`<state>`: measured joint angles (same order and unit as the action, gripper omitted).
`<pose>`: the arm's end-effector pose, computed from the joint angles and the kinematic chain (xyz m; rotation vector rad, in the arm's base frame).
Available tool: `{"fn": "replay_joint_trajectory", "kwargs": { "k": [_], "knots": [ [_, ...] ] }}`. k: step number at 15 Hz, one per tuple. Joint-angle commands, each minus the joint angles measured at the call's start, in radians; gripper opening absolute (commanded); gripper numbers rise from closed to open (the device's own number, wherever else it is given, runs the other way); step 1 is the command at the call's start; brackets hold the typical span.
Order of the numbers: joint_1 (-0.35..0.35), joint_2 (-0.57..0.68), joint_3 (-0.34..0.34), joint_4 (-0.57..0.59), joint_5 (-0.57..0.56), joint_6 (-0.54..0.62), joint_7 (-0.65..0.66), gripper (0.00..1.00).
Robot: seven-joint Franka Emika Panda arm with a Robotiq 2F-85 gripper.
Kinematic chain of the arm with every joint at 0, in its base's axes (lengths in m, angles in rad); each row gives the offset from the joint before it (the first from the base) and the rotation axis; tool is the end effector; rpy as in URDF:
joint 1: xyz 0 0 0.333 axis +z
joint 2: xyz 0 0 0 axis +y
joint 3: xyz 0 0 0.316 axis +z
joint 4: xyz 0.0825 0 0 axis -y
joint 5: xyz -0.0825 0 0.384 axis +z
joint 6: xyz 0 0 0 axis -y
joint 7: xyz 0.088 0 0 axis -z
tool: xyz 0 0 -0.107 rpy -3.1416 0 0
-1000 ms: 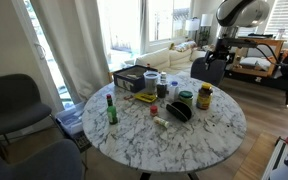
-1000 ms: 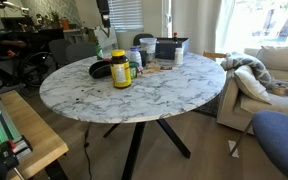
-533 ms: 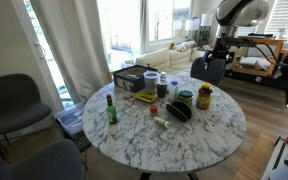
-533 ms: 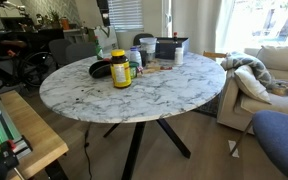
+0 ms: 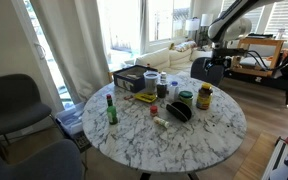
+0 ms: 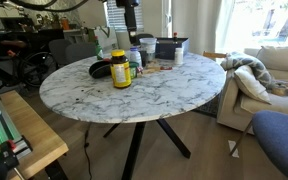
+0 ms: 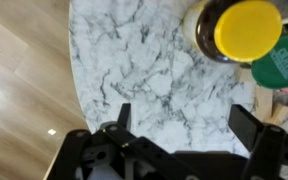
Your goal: Move one block closer to the green bottle
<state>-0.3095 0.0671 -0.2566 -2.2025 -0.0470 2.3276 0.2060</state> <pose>0.4596 -0.2922 0.3584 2.8704 -1.1130 0.0764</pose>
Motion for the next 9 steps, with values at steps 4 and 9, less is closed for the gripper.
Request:
{"fn": "replay_joint_trajectory", "kwargs": {
  "k": [4,9],
  "knots": [
    [0.011,0.060,-0.019,0.098,0.050,0.038,-0.016,1.00],
    [0.019,0.119,-0.009,0.152,0.085,-0.012,0.023,1.00]
  ]
}}
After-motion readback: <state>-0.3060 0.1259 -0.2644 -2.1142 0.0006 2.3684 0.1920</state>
